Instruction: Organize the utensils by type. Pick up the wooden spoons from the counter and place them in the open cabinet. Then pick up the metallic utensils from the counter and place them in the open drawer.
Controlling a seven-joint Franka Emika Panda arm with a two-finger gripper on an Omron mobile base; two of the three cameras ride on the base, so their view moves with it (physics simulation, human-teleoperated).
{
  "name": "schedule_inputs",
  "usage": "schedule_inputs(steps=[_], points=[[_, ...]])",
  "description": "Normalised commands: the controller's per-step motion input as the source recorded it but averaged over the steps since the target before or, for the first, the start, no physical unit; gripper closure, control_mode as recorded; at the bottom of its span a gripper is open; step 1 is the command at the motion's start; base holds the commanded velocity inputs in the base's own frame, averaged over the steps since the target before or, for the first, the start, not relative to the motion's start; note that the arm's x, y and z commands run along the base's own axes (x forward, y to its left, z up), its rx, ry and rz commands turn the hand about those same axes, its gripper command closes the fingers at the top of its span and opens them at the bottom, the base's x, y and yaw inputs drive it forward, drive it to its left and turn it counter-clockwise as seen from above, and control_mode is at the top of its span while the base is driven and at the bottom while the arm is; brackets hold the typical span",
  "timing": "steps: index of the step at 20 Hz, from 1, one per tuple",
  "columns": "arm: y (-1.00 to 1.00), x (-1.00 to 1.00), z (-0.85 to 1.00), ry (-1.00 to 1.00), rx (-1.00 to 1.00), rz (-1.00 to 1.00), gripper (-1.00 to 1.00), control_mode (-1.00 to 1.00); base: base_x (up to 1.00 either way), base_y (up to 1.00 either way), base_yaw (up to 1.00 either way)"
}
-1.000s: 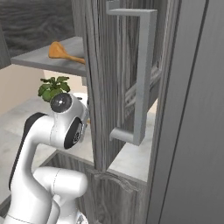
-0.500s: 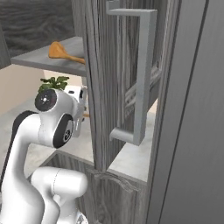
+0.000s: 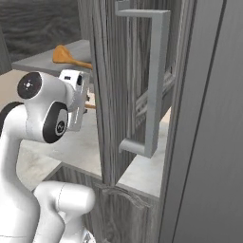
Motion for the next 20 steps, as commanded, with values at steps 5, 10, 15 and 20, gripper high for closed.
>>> schedule_inputs(steps=[5,10,15,20], points=[[0.0,0.0,0.62,-0.26,-0.04,0.0,1.0,-1.0,0.0,0.0,0.0],[-0.1,0.1,0.53,-0.3,-0.02,-0.02,1.0,-1.0,0.0,0.0,0.0],[-0.21,0.41,0.47,-0.12,0.0,-0.04,1.0,-1.0,0.0,0.0,0.0],[-0.22,0.59,0.39,-0.02,0.0,0.0,1.0,-1.0,0.0,0.0,0.0]])
